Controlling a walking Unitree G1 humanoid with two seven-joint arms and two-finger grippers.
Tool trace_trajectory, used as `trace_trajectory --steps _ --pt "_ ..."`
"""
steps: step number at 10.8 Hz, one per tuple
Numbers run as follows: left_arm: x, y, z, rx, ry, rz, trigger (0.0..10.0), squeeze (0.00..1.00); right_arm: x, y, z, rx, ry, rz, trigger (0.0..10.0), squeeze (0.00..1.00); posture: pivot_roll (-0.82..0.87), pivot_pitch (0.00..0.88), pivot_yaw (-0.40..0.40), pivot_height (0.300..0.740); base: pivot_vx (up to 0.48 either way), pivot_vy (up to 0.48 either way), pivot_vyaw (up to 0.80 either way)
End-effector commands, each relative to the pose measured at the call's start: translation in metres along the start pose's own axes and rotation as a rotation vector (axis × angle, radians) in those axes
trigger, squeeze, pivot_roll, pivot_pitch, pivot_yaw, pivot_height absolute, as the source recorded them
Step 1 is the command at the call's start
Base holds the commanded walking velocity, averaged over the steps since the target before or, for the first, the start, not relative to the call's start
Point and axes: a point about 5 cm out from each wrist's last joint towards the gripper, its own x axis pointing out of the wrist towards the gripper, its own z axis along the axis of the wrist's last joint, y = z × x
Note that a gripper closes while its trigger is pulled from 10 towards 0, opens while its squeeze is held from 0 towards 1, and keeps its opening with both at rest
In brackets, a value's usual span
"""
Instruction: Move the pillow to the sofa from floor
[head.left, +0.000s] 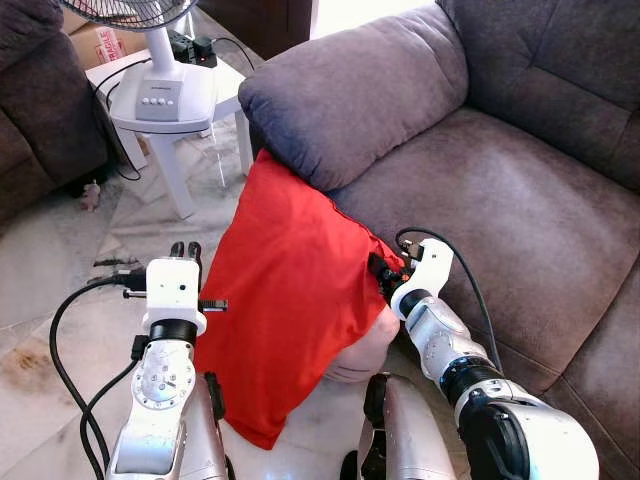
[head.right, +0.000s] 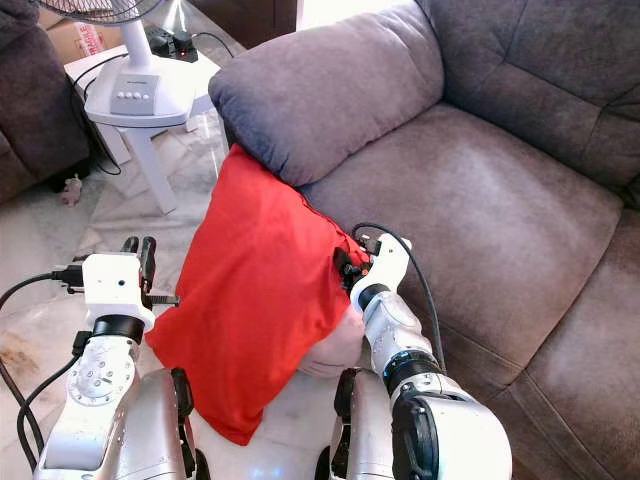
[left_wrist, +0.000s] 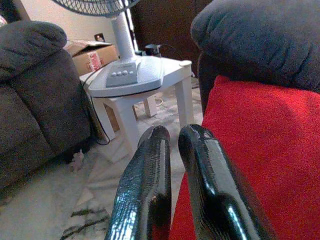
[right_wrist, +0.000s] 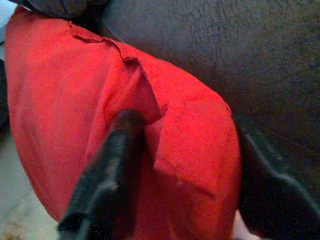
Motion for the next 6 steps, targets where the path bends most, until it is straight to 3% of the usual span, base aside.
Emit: trace_trajectory --steps 1,3,5,6 --pt "-0.0013 -0.0030 -0.0043 0.010 0.021 -0.023 10.0 0.00 -0.0033 -0.0086 -0.0075 -0.002 0.033 -0.032 0.0 0.00 0.20 0.166 -0.115 0.525 0.000 0.000 0.00" --pt "0.0016 -0.0009 -0.0046 0.021 0.019 -0.021 10.0 0.00 -0.0039 -0.0095 -0.0099 -0.036 0.053 -0.029 0.0 0.00 0.20 0.138 -0.109 0.525 0.000 0.000 0.00" --pt "0.0048 0.0016 -0.0036 0.028 0.011 -0.021 10.0 0.00 -0.0047 -0.0136 -0.0092 0.034 0.050 -0.055 0.0 0.00 0.21 0.119 -0.103 0.525 0.000 0.000 0.00" --pt "0.0061 0.0028 -0.0031 0.033 0.008 -0.023 10.0 0.00 -0.0047 -0.0138 -0.0080 0.022 0.043 -0.050 0.0 0.00 0.21 0.115 -0.099 0.525 0.000 0.000 0.00"
